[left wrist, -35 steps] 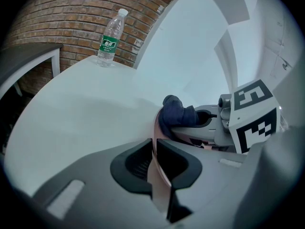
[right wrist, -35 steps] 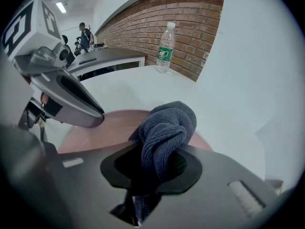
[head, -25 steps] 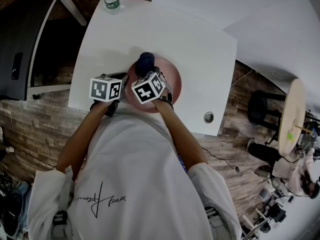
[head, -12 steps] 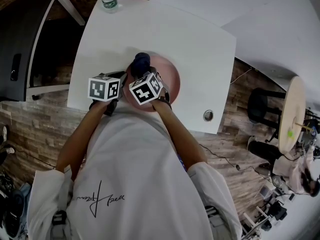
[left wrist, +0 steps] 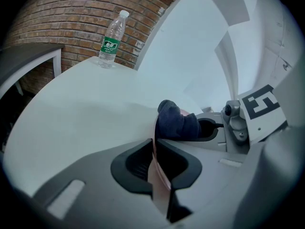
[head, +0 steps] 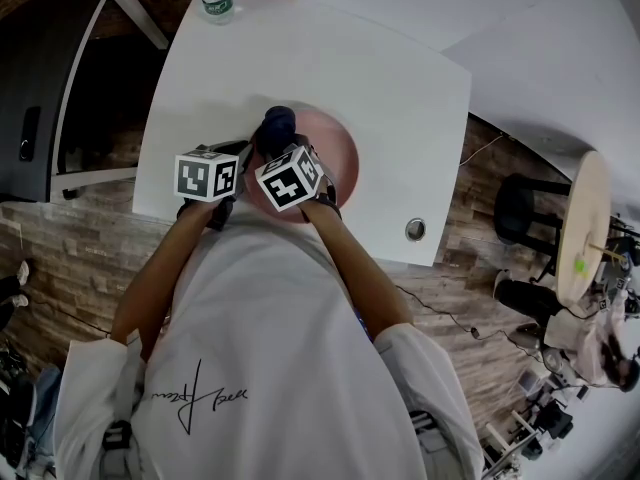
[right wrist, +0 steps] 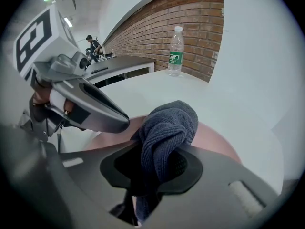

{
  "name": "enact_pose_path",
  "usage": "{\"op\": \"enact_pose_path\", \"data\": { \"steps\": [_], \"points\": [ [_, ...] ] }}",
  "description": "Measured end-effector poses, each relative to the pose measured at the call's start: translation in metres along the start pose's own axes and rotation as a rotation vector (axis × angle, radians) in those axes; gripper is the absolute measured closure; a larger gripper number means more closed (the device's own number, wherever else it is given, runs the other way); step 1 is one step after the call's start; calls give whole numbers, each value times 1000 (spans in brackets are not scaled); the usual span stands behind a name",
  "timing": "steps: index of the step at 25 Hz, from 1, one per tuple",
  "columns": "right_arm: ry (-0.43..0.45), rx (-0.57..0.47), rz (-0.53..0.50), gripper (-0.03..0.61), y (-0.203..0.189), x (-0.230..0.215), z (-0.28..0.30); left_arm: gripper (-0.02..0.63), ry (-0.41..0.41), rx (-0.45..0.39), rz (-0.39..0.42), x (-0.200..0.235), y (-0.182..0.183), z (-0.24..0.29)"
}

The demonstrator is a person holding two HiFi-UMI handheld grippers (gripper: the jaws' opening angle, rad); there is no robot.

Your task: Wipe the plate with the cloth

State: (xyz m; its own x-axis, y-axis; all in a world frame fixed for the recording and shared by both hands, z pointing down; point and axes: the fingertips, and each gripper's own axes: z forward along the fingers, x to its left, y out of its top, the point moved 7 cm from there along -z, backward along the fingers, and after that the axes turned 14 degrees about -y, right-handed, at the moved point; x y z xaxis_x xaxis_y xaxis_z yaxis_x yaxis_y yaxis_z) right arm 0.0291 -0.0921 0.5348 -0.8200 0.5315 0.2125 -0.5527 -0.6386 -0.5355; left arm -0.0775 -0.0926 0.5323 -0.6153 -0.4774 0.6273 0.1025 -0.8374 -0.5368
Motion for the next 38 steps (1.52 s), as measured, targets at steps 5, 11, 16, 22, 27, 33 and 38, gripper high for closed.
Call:
{"op": "enact_pose_path", "data": {
  "steps": [5,11,16,22,27,33,38],
  "points": [
    [18,-1,6,472,-2,4,-2,571,0,-3,-1,0,-1,0],
    [35,1,15,471,-3,5,-5,574,-2,-6,-6,-1,0,0],
    [51,3,18,471,-4,8,-8,575,-4,-5,-5,-1,0,0],
    [67,3,14,471,-7,14,-11,575,-6,-6,-8,-1,-1,0],
    [87,4,7,471,-7,17,-12,577,-8,-7,-11,-1,-1,0],
    [123,8,9,471,-9,19,-15,577,-9,-8,-13,-2,0,1],
    [162,16,29,471,-10,20,-17,577,-10,-8,-14,-1,0,0]
  ]
}}
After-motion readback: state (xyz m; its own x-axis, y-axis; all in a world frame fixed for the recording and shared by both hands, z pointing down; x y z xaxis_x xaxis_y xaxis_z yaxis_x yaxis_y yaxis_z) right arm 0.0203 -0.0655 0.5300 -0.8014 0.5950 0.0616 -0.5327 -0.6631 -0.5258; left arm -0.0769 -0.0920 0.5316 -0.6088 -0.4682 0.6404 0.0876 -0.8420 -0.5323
